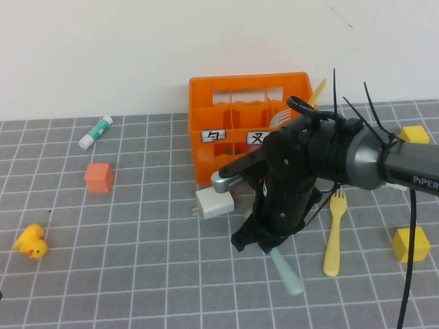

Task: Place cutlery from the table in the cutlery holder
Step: Pick up the spoon

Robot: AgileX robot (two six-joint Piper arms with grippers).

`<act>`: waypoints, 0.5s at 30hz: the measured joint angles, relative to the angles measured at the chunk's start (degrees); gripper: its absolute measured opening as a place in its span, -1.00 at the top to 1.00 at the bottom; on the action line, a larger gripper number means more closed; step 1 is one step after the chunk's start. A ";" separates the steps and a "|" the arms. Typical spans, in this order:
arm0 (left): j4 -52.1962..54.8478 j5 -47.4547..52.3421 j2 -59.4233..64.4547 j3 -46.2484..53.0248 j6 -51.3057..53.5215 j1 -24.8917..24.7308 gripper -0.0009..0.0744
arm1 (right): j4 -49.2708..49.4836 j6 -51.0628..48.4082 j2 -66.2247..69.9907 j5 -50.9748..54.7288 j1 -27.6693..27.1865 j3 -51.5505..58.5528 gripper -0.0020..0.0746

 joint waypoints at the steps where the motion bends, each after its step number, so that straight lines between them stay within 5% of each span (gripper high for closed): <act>1: 0.00 0.00 0.00 0.00 0.00 0.00 0.98 | 0.16 -1.52 0.09 0.30 0.00 -0.12 0.53; 3: 0.00 0.00 0.00 0.00 0.00 0.00 0.98 | 1.25 -3.82 0.09 0.68 -0.10 -0.12 0.66; 15: 0.06 0.00 0.00 0.00 0.00 0.00 0.98 | 3.93 -10.52 -0.66 3.37 -0.10 -0.20 0.65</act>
